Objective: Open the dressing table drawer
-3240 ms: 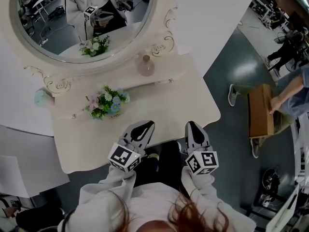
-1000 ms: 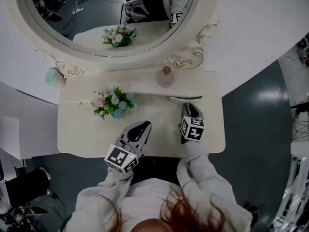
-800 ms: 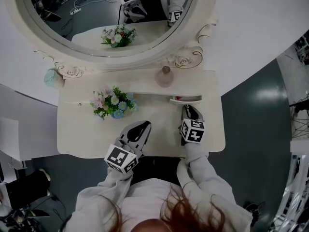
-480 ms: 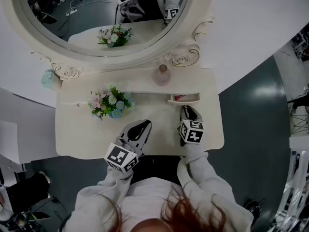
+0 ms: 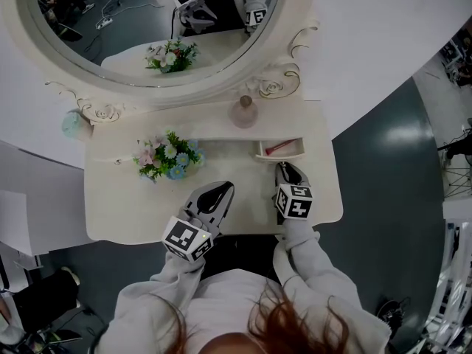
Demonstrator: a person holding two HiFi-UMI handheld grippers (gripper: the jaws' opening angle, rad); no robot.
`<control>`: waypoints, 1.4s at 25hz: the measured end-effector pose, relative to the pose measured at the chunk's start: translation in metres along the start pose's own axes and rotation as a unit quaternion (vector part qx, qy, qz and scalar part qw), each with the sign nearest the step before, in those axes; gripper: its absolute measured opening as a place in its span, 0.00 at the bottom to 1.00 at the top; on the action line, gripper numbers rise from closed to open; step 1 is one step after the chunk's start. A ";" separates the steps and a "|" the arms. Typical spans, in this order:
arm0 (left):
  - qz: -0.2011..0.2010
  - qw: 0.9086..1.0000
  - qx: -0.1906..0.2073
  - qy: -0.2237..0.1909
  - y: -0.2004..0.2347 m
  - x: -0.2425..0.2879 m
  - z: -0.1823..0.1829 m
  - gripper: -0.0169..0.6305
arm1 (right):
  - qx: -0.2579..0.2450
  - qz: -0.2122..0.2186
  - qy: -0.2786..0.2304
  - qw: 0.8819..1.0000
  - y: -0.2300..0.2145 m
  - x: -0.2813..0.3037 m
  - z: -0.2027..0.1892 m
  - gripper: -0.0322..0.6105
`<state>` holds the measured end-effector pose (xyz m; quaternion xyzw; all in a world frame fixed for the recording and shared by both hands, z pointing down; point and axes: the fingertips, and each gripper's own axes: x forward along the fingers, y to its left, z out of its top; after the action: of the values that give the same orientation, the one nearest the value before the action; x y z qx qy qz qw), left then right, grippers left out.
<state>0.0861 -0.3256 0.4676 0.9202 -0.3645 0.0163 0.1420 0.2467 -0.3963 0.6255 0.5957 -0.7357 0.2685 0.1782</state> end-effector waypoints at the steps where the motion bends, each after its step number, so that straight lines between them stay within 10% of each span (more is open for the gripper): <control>1: -0.002 1.000 0.000 0.000 -0.001 0.000 0.000 0.06 | 0.001 0.000 0.001 1.000 0.000 -0.001 -0.001 0.22; 35: -0.036 0.999 -0.003 0.002 -0.016 -0.005 -0.008 0.06 | 0.021 -0.010 0.000 1.000 0.001 -0.023 -0.012 0.22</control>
<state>0.0935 -0.3089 0.4705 0.9322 -0.3309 0.0120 0.1463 0.2505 -0.3705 0.6216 0.6070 -0.7236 0.2822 0.1684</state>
